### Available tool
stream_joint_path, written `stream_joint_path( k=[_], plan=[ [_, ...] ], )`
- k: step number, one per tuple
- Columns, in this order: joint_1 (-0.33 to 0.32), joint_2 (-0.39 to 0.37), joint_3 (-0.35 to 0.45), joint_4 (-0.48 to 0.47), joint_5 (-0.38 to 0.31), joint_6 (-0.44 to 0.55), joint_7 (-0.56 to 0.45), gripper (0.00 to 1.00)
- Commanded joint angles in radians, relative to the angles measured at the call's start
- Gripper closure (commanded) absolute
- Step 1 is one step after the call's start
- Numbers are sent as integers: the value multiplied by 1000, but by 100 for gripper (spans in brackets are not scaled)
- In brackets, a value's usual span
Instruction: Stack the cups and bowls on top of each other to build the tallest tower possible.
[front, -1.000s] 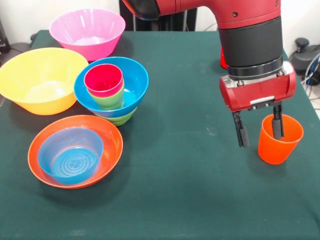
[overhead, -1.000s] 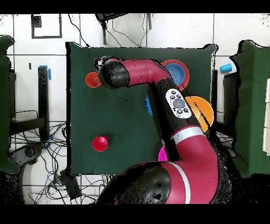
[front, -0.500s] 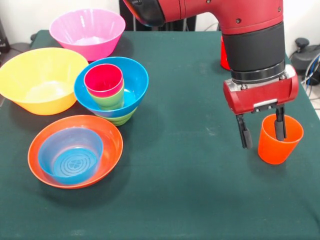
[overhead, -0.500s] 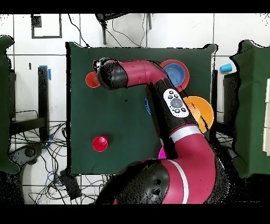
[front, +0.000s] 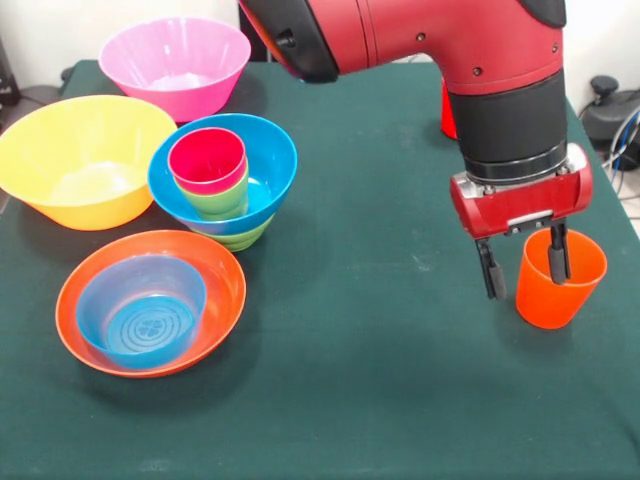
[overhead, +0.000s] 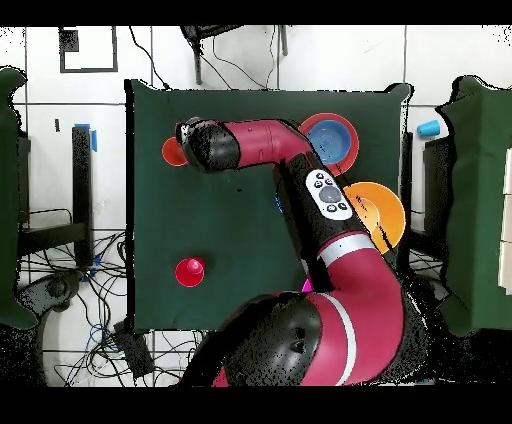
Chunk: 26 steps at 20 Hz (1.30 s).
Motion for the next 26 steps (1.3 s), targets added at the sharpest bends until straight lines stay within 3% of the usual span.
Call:
stream_joint_path(
  k=[1, 14, 26],
  plan=[
    [7, 65, 40, 15, -2, 156, -146, 0],
    [-28, 101, 104, 27, -6, 173, -183, 0],
    [9, 92, 48, -9, -46, 243, -168, 0]
  ],
)
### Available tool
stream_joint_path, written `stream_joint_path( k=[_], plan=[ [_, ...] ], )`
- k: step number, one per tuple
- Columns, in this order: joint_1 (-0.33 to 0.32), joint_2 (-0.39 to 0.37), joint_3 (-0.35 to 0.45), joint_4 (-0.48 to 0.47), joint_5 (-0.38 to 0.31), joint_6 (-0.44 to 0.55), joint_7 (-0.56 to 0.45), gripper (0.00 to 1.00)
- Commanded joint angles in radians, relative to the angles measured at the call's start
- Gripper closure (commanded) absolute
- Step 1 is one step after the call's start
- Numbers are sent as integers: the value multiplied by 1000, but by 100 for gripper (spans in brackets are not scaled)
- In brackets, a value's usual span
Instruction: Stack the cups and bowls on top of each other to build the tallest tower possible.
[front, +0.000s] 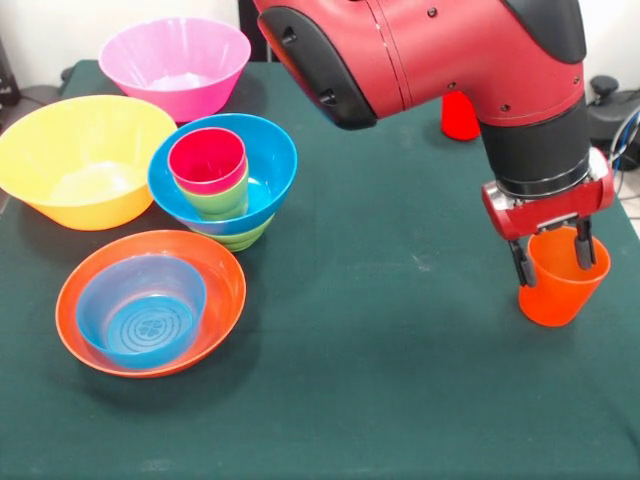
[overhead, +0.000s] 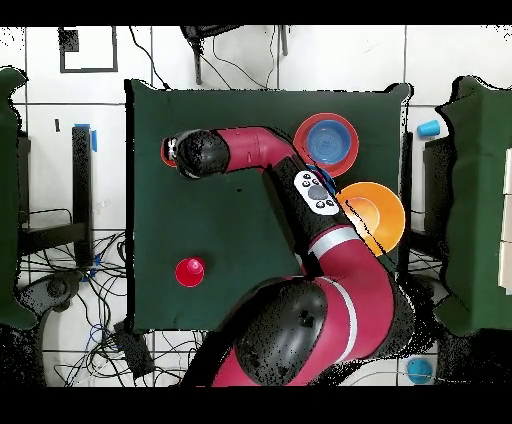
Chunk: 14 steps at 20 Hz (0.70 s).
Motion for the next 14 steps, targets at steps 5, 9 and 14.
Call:
stream_joint_path(
  k=[5, 9, 14],
  plan=[
    [42, 1, -55, -32, -64, 178, -160, 0],
    [53, -10, -73, -39, -79, 199, -157, 0],
    [69, 18, -91, -78, -93, 256, -171, 0]
  ],
)
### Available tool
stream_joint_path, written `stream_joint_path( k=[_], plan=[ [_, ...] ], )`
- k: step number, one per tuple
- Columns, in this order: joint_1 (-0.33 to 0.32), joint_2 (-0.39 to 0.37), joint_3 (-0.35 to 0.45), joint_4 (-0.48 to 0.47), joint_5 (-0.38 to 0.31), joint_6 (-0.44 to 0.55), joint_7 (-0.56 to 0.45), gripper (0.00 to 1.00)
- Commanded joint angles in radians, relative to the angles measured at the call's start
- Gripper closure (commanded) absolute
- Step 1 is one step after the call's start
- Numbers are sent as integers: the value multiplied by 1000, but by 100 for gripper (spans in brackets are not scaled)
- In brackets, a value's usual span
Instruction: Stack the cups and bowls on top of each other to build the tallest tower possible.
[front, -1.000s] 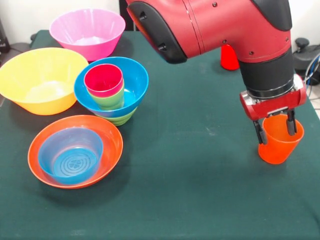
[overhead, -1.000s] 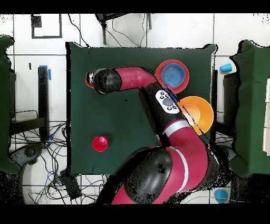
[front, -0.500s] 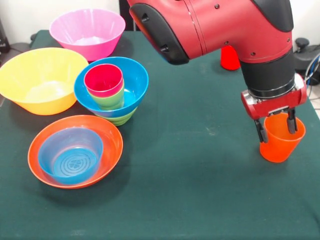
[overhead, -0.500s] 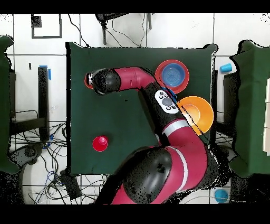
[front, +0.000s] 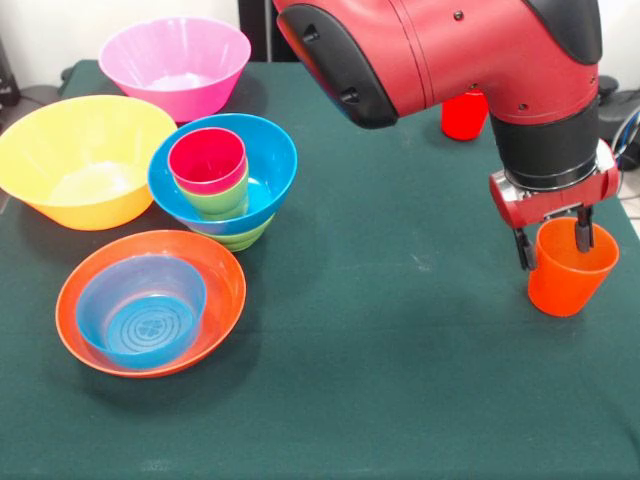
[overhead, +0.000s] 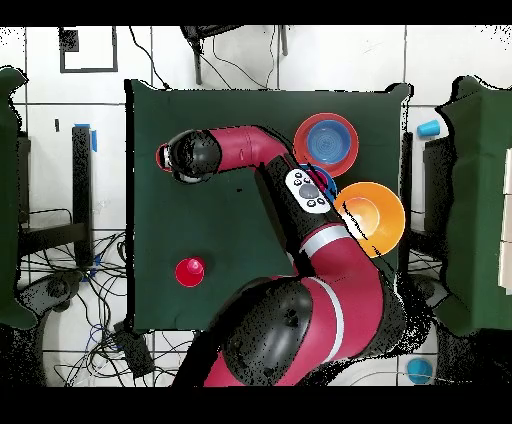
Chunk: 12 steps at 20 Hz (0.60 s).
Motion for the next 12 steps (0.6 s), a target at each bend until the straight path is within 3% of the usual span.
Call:
stream_joint_path(
  k=[1, 7, 12],
  plan=[
    [37, 25, -80, -68, -91, 144, -170, 0],
    [34, 38, -83, -72, -120, 125, -161, 0],
    [49, 93, -91, -124, -147, 108, -158, 0]
  ],
)
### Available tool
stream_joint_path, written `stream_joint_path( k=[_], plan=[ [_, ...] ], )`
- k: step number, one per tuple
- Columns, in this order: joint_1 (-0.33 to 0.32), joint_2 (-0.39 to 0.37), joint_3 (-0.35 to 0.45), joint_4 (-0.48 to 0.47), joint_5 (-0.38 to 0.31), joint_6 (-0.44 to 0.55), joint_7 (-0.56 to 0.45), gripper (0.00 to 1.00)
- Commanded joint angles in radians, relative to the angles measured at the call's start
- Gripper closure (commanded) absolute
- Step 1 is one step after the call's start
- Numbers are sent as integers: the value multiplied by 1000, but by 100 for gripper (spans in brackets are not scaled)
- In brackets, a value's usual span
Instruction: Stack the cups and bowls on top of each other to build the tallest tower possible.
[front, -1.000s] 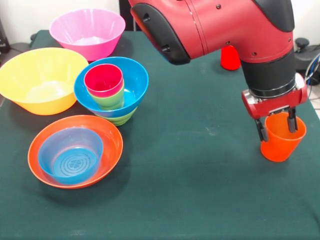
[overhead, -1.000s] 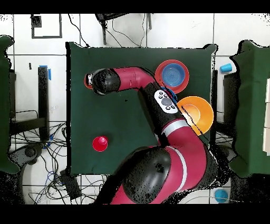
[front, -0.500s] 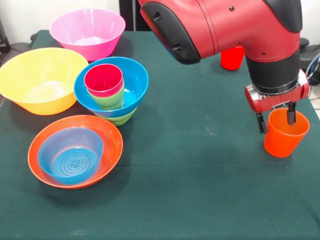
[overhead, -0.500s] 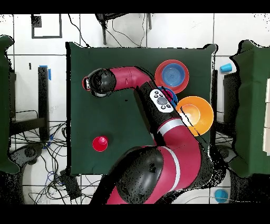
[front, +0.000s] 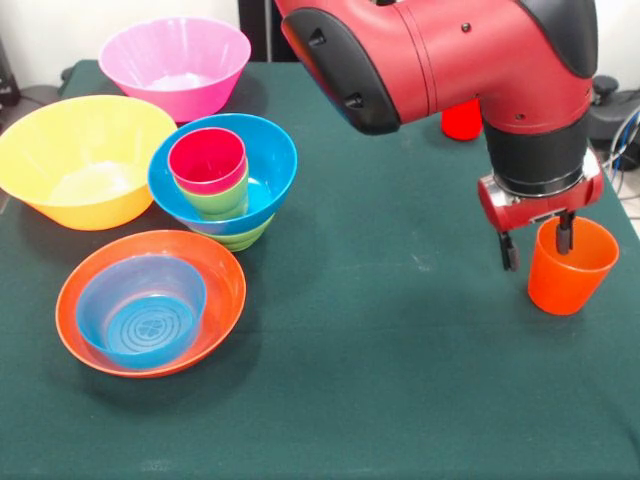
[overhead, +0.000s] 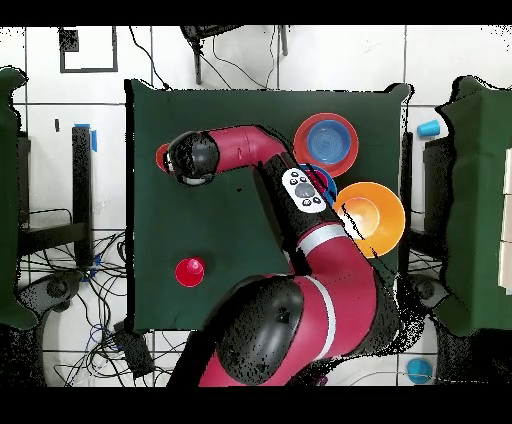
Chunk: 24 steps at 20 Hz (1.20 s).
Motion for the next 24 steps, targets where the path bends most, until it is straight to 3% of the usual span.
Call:
stream_joint_path(
  k=[1, 19, 20, 24],
  plan=[
    [35, 84, -72, -101, -99, 60, -157, 0],
    [50, 97, -67, -132, -114, 48, -136, 0],
    [51, 97, -67, -134, -113, 51, -135, 100],
    [53, 94, -70, -134, -110, 62, -135, 100]
  ],
)
